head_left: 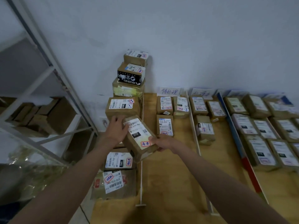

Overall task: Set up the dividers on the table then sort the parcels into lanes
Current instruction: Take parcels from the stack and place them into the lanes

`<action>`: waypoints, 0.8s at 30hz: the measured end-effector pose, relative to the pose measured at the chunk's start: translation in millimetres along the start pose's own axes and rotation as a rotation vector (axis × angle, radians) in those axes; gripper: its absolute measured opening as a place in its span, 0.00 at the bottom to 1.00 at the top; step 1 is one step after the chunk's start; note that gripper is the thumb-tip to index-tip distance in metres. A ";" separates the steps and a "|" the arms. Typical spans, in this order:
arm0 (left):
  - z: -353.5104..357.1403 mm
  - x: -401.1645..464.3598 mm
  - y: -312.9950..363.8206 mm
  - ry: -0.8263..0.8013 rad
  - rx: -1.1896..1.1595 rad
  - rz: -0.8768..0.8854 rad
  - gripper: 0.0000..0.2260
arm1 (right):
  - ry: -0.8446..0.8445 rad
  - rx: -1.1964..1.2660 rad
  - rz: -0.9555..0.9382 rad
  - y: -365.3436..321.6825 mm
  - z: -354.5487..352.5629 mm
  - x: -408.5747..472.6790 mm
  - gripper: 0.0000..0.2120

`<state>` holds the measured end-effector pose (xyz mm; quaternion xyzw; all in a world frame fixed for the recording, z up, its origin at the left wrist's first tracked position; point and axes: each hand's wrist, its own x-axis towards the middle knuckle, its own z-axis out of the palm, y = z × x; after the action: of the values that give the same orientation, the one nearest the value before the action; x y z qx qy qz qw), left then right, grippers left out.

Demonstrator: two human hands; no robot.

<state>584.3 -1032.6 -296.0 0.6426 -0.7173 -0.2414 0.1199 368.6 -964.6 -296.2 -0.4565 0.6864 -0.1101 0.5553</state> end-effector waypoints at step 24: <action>68.5 -114.9 136.9 -0.133 0.452 0.603 0.23 | 0.744 0.193 0.280 144.7 -30.1 -194.4 0.23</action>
<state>449.7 -899.0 -270.1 0.3961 -0.9154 -0.0721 -0.0062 263.1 -748.8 -252.0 -0.2334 0.8825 -0.2551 0.3189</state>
